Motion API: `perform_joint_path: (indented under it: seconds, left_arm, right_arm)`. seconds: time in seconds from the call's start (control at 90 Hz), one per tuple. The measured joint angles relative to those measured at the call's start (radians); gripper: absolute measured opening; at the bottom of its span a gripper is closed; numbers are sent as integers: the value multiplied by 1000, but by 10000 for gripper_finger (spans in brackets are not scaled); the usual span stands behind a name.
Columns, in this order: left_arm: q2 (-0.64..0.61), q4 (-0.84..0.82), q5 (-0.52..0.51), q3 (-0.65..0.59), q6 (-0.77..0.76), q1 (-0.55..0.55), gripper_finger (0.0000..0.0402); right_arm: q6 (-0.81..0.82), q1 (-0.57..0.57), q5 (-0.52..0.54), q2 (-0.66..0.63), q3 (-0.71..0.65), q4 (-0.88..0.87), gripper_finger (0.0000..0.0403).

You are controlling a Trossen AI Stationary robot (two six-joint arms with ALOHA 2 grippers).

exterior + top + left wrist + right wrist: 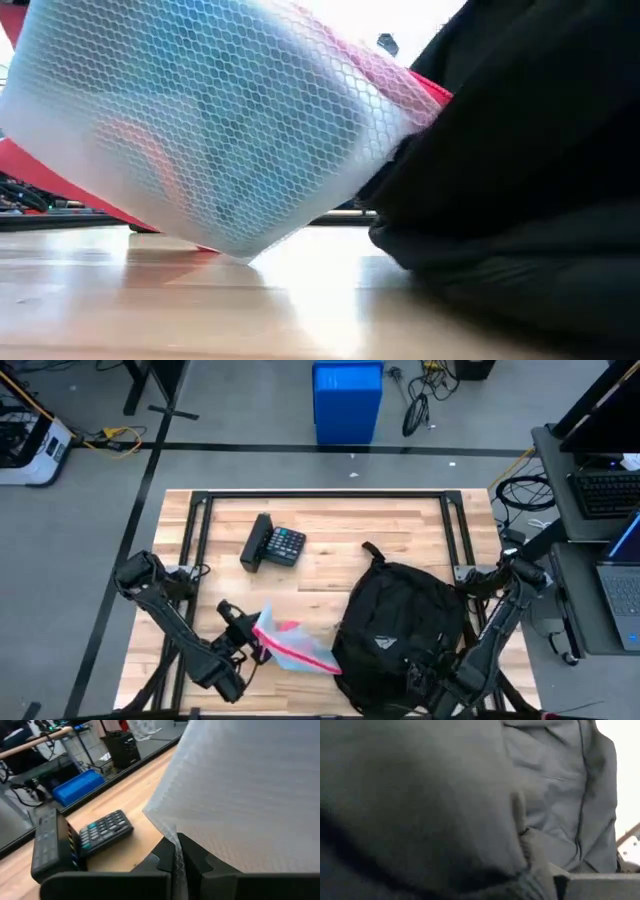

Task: Unpack backpack
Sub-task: Remove the white zip bag from the black backpack

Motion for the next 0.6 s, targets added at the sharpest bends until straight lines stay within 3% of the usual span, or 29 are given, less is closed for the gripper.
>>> perform_joint_path:
  seconds: [0.167, 0.311, 0.456, 0.6]
  left_arm:
    - [0, 3, 0, 0, 3, -32, 0]
    - [0, 14, 2, 1, -2, -68, 0]
    - [0, 13, 3, 22, -1, -110, 0]
    - [0, 11, 4, 39, 4, -143, 0]
  right_arm:
    - [121, -23, 0, 0, -74, -1, 4]
    - [129, -82, 20, 0, -125, -4, 4]
    - [34, -158, 82, 0, -153, 44, 4]
    - [-113, -204, 10, 0, -155, 165, 4]
